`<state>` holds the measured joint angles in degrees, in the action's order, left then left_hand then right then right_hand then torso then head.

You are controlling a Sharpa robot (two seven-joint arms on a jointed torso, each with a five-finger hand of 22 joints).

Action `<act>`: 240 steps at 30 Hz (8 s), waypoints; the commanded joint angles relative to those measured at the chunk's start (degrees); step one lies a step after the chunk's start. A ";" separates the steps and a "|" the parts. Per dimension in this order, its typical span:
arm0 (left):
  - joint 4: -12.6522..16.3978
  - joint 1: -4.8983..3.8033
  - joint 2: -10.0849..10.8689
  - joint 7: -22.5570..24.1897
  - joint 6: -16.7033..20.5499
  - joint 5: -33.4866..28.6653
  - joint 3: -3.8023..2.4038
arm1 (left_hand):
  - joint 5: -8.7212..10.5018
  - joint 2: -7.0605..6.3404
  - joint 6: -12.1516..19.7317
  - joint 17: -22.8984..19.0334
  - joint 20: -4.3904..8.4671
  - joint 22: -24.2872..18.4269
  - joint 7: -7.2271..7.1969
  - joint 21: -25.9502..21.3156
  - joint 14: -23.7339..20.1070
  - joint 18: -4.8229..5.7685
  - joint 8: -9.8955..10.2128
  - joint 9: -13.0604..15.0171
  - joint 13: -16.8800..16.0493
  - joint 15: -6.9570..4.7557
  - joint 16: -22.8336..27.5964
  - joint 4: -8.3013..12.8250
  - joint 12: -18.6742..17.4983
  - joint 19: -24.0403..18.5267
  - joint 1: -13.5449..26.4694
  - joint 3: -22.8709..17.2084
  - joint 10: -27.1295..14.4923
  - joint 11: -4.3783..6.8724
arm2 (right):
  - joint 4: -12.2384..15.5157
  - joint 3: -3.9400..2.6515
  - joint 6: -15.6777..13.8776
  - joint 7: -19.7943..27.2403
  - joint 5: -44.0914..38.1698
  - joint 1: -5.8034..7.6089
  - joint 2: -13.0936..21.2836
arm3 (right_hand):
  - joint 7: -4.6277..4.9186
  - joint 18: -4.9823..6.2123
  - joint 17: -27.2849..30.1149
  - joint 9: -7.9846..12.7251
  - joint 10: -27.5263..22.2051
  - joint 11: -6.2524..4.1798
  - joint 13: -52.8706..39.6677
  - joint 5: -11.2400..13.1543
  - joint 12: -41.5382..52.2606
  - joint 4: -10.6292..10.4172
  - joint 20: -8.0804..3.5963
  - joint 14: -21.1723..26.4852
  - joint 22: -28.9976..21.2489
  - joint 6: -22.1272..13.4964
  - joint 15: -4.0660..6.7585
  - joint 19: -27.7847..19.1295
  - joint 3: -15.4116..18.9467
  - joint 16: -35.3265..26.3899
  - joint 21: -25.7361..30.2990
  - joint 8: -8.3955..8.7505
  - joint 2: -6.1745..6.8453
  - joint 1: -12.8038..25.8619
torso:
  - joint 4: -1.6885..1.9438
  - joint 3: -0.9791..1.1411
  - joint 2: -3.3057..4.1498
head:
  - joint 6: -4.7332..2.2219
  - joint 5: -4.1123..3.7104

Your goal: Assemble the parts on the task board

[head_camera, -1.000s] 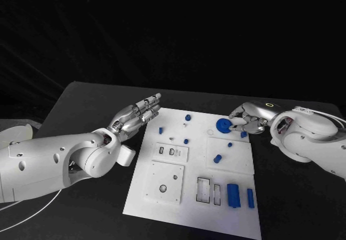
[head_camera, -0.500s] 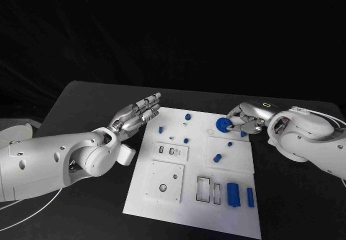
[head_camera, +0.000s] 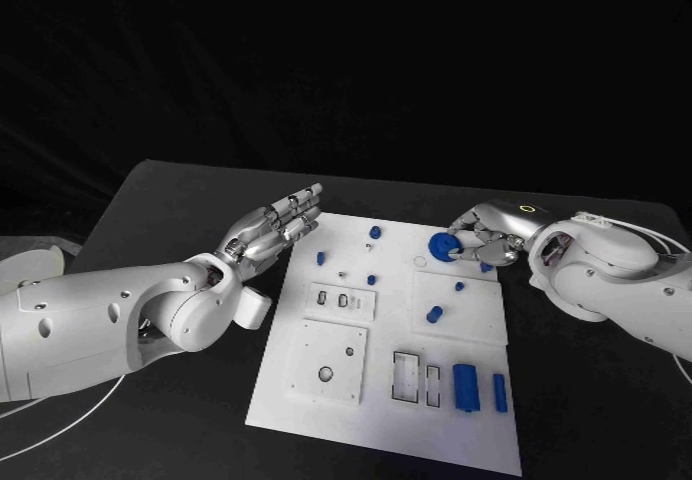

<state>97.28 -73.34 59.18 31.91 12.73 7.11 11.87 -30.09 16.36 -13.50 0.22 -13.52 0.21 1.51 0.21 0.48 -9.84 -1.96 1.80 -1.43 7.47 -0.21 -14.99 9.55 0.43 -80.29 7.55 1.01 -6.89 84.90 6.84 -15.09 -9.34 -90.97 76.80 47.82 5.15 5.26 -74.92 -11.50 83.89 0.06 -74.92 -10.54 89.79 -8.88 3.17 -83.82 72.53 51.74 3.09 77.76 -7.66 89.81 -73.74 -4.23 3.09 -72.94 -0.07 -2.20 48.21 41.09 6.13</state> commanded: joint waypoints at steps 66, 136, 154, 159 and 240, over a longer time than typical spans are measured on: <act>-0.36 0.12 -0.27 -0.69 -2.40 -0.84 0.11 | -0.36 -0.05 -0.21 0.12 -0.66 0.10 0.31 0.16 0.06 -0.40 -0.22 0.11 -0.10 0.44 -0.44 -0.16 0.42 0.02 -0.46 -0.42 0.07 -0.47 | -1.00 0.12 -2.14 -0.65 -5.22 -1.31 -1.81 | -1.66 0.12 -14.72 -6.21 6.11 -1.40 -15.08 -6.39 0.21 3.50 -1.07 -6.05 -0.21 5.98 1.36 -0.65 -0.01 -0.08 3.26 -6.04 -0.66 -2.84 | -0.05 -0.04 -0.08 | 0.33 -0.33; -0.64 0.13 -0.41 0.16 -1.99 -1.03 0.11 | -0.52 -0.10 -0.51 0.18 -0.82 0.15 0.57 0.24 0.18 -0.45 -0.29 0.15 -0.29 0.47 -0.62 -0.04 1.69 0.13 -0.70 -0.69 0.49 -1.09 | -2.55 0.06 1.13 1.83 1.06 0.72 -14.53 | -0.47 -0.12 -15.08 -11.27 6.11 -0.45 -15.08 -20.10 0.21 2.47 -0.57 -6.18 1.83 4.31 0.73 0.33 -4.42 0.18 3.07 -5.64 1.34 0.52 | 0.00 0.02 0.01 | -0.31 -0.77; -0.89 0.13 -0.42 -0.08 -1.88 -1.36 0.12 | -0.53 -0.18 -1.13 0.19 -0.97 0.14 1.10 0.24 0.19 -0.45 -0.43 0.21 -0.26 0.59 -0.69 -0.13 1.81 0.14 -0.77 -0.93 0.56 -1.20 | -2.68 0.05 0.19 2.27 2.44 0.71 -15.19 | -2.88 0.82 -12.62 -5.10 6.11 -2.32 -15.08 -9.00 0.21 1.96 -1.60 -5.21 -0.40 -10.47 2.02 -1.99 -5.31 -2.18 7.88 0.62 1.52 1.53 | -0.02 -0.01 -0.02 | -0.09 -0.82; -0.90 0.13 -0.40 -0.11 -1.90 -1.42 0.12 | -0.53 -0.20 -1.04 0.19 -0.98 0.15 0.98 0.25 0.19 -0.45 -0.41 0.20 -0.26 0.61 -0.69 -0.13 1.80 0.16 -0.78 -0.93 0.55 -1.24 | -2.52 0.05 -0.30 2.45 2.71 0.71 -14.91 | -3.31 1.00 -11.77 -3.02 6.11 -2.68 -15.08 -5.78 0.21 1.99 -1.97 -4.87 -0.96 -13.77 2.36 -2.40 -4.55 -3.07 9.20 0.56 1.31 1.66 | 0.01 0.02 -0.01 | -0.09 -0.70; -0.90 0.60 -0.17 0.20 -2.26 -1.85 0.39 | -0.63 -0.24 -1.16 0.39 -1.26 0.20 0.73 0.32 0.59 -0.42 -0.42 0.22 -0.29 1.03 -1.23 -0.05 2.05 0.26 -0.92 -1.11 0.60 -1.48 | 6.19 0.89 -5.75 4.47 -2.52 -3.02 11.62 | -1.40 0.00 -10.44 -2.44 6.11 -1.43 -15.08 1.54 0.21 -2.19 -1.54 -4.99 3.43 -1.49 1.75 1.43 0.64 -4.61 6.53 -4.59 1.23 -0.29 | -0.21 -0.01 -0.05 | 0.06 -0.25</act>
<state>96.35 -72.74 59.13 31.35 11.57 5.41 12.28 -30.49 16.13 -14.74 0.53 -14.54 0.35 2.75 0.21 1.10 -9.83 -2.33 1.99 -1.63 8.09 -1.23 -15.06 11.34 0.65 -80.52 6.84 1.61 -7.90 91.16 7.72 -20.33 -5.10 -92.80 73.85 59.54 3.79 5.27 -74.91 -13.90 84.09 -1.78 -74.90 -8.90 89.78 -10.92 1.42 -84.02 74.91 50.07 5.14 79.52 -7.21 85.36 -67.45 -8.65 4.45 -72.64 -0.26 -2.20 48.19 41.08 5.86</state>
